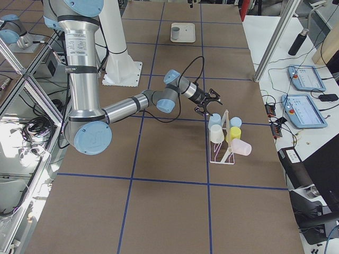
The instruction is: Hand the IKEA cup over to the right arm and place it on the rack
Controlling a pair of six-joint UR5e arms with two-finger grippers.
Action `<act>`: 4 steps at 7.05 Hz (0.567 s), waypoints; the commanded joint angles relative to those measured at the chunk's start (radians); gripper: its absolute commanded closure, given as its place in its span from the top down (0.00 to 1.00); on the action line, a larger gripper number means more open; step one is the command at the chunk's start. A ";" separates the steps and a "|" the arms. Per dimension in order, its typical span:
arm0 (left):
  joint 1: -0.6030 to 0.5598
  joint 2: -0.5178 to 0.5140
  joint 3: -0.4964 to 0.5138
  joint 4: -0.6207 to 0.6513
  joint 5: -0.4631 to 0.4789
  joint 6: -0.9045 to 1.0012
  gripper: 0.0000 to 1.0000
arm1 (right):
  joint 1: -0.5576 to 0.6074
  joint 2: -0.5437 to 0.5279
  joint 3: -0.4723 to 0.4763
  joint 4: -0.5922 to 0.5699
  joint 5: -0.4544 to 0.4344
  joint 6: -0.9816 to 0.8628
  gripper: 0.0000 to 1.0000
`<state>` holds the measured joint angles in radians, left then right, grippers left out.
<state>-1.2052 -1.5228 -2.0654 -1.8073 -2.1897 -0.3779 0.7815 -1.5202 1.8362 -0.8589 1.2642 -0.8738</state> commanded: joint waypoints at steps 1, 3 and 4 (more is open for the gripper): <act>0.001 0.117 0.001 -0.145 0.002 -0.006 1.00 | -0.007 0.003 0.028 0.038 0.180 0.509 0.81; 0.025 0.176 0.001 -0.246 0.059 -0.161 1.00 | -0.074 0.033 0.020 0.121 0.234 0.918 0.87; 0.080 0.194 0.011 -0.294 0.059 -0.223 1.00 | -0.124 0.054 0.023 0.121 0.227 1.058 0.97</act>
<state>-1.1719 -1.3583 -2.0623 -2.0403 -2.1411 -0.5265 0.7113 -1.4911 1.8564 -0.7495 1.4870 -0.0144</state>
